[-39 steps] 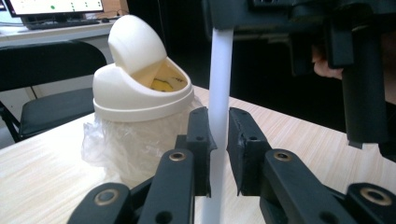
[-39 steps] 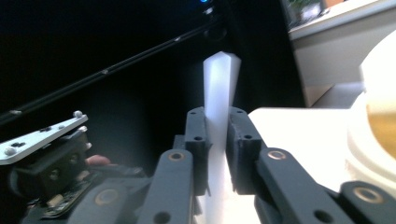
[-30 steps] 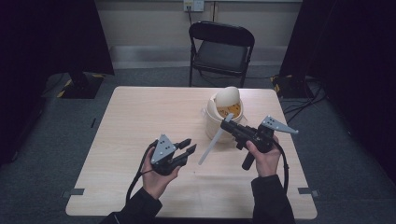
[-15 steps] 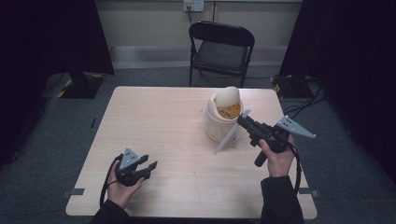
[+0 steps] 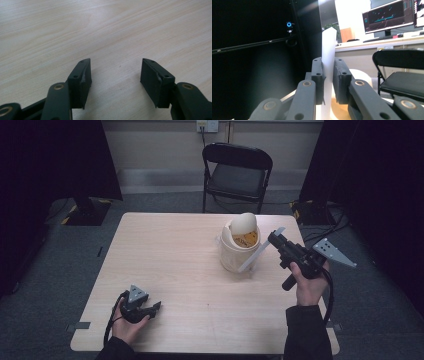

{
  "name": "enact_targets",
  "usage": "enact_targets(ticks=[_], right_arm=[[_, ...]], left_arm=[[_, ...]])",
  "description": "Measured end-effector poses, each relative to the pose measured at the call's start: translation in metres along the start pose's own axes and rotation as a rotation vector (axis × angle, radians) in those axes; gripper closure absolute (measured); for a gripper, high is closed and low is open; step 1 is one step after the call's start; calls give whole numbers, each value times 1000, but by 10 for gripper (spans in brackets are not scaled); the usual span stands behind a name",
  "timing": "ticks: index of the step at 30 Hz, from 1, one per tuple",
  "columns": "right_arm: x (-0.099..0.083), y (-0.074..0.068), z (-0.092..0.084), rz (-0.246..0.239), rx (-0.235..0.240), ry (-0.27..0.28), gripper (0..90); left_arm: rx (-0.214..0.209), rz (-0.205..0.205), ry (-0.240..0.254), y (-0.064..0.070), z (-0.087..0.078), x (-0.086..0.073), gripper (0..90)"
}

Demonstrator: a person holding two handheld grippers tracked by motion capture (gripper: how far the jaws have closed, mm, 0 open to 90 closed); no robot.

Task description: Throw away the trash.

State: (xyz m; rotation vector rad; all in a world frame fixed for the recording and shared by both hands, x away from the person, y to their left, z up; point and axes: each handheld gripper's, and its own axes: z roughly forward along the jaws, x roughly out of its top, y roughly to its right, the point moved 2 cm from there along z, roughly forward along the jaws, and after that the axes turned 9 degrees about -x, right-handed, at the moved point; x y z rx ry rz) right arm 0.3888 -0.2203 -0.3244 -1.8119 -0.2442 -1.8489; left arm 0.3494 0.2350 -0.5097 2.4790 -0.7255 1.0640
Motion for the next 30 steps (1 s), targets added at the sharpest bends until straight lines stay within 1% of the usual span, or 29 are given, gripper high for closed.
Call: enact_targets(ticks=[2,3,5,6,7,8,9,11,13,14,15,17,18,19,20,21,22,23,27,28,29,30], right_arm=[[3,0,0,-1,-6,15,812],[5,0,0,-1,-8,25,812],[7,0,0,-2,-13,35,812],[12,1,1,-6,-23,58,812],[12,1,1,-6,-23,58,812],[16,1,1,-9,-38,78,812],[16,1,1,-9,-38,78,812],[21,3,3,-7,-53,104,812],[24,4,5,-7,-65,121,813],[24,4,5,-7,-65,121,813],[26,4,7,-9,-75,145,813],[27,4,8,-10,-80,151,813],[28,4,10,-13,-91,170,813],[28,4,10,-13,-91,170,813],[29,6,13,-13,-111,184,813],[29,6,13,-13,-111,184,813],[29,8,16,-15,-126,191,812],[29,8,16,-15,-126,191,812],[29,11,24,-24,-149,183,812],[27,13,28,-33,-155,174,812],[27,13,28,-33,-155,174,812],[24,14,34,-54,-167,157,813]], left_arm=[[1,-1,5,0,0,0,408],[6,-6,28,0,2,-2,396],[8,-8,29,0,2,-2,388],[10,-11,30,1,2,-2,385],[10,-11,30,1,2,-2,385],[13,-9,27,0,2,-2,381],[13,-9,27,0,2,-2,378],[13,-10,27,0,2,-2,378],[14,-10,27,0,2,-2,378],[14,-10,27,0,2,-2,375],[13,-10,27,0,2,-2,375],[14,-9,27,0,2,-2,375],[13,-9,27,0,2,-2,375],[14,-9,26,0,2,-2,375],[14,-8,25,0,2,-2,375],[14,-8,25,0,2,-2,375],[13,-8,26,0,2,-2,375],[13,-8,26,0,2,-2,375],[13,-7,25,0,2,-2,375],[14,-9,26,0,2,-2,375],[14,-10,27,0,2,-2,375],[13,-7,25,0,2,-2,375]])
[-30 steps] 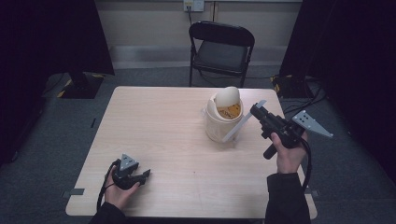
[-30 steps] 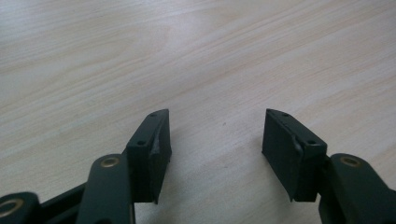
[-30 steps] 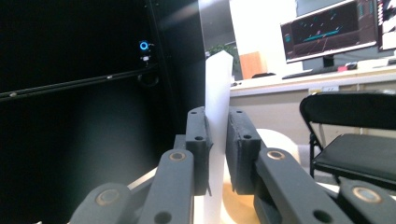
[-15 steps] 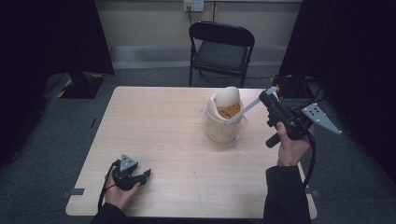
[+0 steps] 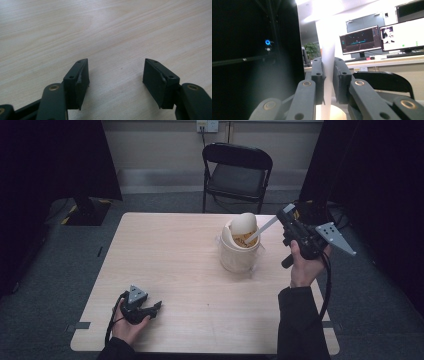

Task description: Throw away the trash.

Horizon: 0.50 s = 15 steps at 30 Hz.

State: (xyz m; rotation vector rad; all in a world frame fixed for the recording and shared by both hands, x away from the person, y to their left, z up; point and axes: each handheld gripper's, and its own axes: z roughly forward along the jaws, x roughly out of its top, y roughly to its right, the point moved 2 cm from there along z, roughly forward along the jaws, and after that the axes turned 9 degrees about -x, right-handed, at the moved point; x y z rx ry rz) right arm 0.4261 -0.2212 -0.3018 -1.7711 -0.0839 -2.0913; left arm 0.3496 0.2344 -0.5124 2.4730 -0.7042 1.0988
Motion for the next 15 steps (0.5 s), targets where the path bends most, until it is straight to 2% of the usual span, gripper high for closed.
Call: enact_targets(ticks=[6,10,15], right_arm=[[-13,-1,11,-25,-10,-45,812],[-30,-1,21,-38,-21,-102,811],[-41,-1,27,-51,-26,-147,810]], left_arm=[[1,-2,0,0,0,0,375],[0,0,0,0,0,0,375],[-3,-1,0,0,0,0,366]])
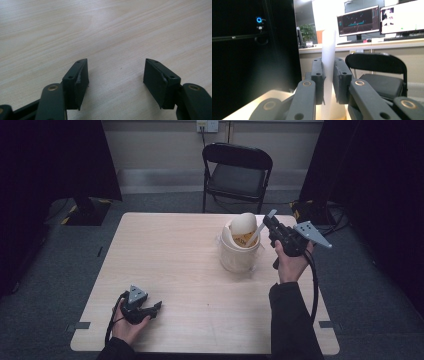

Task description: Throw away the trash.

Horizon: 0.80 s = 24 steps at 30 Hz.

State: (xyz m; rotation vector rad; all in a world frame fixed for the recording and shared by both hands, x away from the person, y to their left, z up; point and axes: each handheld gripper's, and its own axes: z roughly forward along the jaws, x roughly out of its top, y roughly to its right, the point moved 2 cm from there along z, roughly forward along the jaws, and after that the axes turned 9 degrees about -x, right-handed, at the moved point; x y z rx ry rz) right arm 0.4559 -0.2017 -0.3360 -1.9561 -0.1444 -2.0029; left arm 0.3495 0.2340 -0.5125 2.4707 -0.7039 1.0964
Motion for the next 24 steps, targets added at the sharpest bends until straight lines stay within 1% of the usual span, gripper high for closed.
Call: enact_targets(ticks=[3,6,9,12,13,15,16,17,18,19,20,21,22,23,24], right_arm=[[-12,-2,8,-10,-1,-45,808],[-17,-2,10,-7,-4,-61,808],[-24,-2,14,-20,-8,-93,805],[-27,-2,15,-21,-8,-105,799],[-29,-2,16,-29,-8,-122,778],[-29,-2,16,-30,-7,-124,736],[-29,-2,16,-30,-7,-124,736],[-28,0,15,-27,-4,-120,668],[-28,0,15,-27,-4,-120,668],[-27,1,13,-31,-11,-114,635],[-25,3,12,-33,-11,-110,586],[-22,7,8,-34,-20,-108,503],[-22,7,8,-34,-20,-108,503],[-21,9,5,-46,-27,-106,475],[-19,13,0,-64,-37,-112,423]], left_arm=[[0,0,0,0,0,0,365],[0,0,0,0,0,0,365],[0,0,0,0,0,0,366],[0,0,0,0,0,0,365],[0,0,0,0,0,0,365],[0,0,0,0,0,0,365],[0,0,0,0,0,0,365],[0,0,0,0,0,0,365],[0,0,0,0,0,0,366],[0,0,-1,0,0,0,366],[-1,0,0,0,0,0,366],[0,-1,0,0,0,0,366],[0,-1,0,0,0,0,366],[-1,-1,0,0,0,0,366],[-1,-1,0,0,0,0,366]])
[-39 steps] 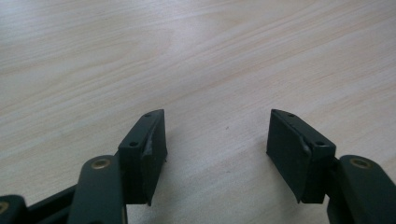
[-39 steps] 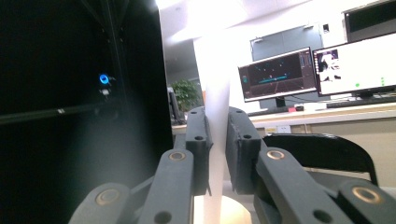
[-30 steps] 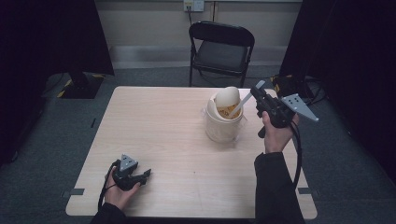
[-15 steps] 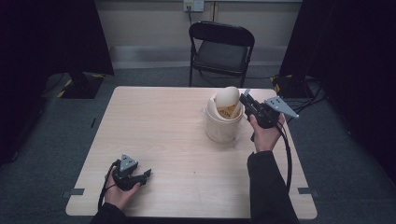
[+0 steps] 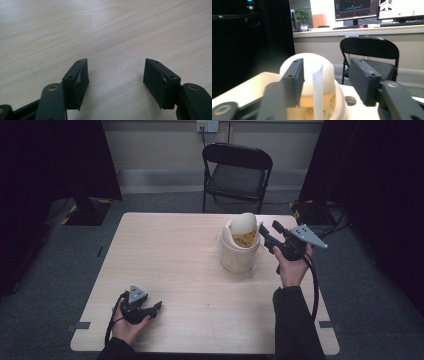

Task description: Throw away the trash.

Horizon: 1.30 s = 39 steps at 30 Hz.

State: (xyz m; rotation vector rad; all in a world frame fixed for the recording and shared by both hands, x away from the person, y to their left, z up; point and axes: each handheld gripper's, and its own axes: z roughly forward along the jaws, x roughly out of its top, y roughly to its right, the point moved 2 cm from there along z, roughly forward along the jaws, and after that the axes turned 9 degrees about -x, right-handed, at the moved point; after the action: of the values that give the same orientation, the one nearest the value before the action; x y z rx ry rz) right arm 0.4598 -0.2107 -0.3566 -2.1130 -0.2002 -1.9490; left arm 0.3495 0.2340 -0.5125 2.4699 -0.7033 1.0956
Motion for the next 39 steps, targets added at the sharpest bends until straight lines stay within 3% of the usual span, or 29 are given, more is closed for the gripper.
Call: enact_targets(ticks=[6,10,15,16,18,19,21,23,26,28,32,39], right_arm=[[-6,8,-15,14,-9,17,359],[-21,13,-26,26,-6,-18,343],[-55,17,-40,40,-3,-126,328],[-55,17,-40,40,-3,-126,328],[-70,19,-45,38,-2,-183,324],[-82,20,-48,29,-1,-237,323],[-88,22,-50,31,-5,-267,321],[-109,29,-54,27,-19,-361,309],[-119,34,-56,29,-34,-396,306],[-131,45,-60,-20,-65,-466,293],[-138,54,-65,-11,-91,-490,286],[-147,71,-73,-49,-137,-534,263]], left_arm=[[0,-1,0,0,0,0,366],[0,0,0,0,0,0,366],[-1,-1,3,0,0,0,366],[0,0,1,0,0,0,366],[-1,0,1,-1,-1,0,372],[-2,-2,2,-1,-1,-1,380],[-3,-3,5,-1,-1,-1,384],[2,-1,0,-3,-3,-1,390],[0,-13,2,-5,-4,-1,391],[8,-15,5,-8,-7,-1,391],[12,-19,8,-12,-10,-2,390],[28,-36,-5,-25,-16,-6,384]])
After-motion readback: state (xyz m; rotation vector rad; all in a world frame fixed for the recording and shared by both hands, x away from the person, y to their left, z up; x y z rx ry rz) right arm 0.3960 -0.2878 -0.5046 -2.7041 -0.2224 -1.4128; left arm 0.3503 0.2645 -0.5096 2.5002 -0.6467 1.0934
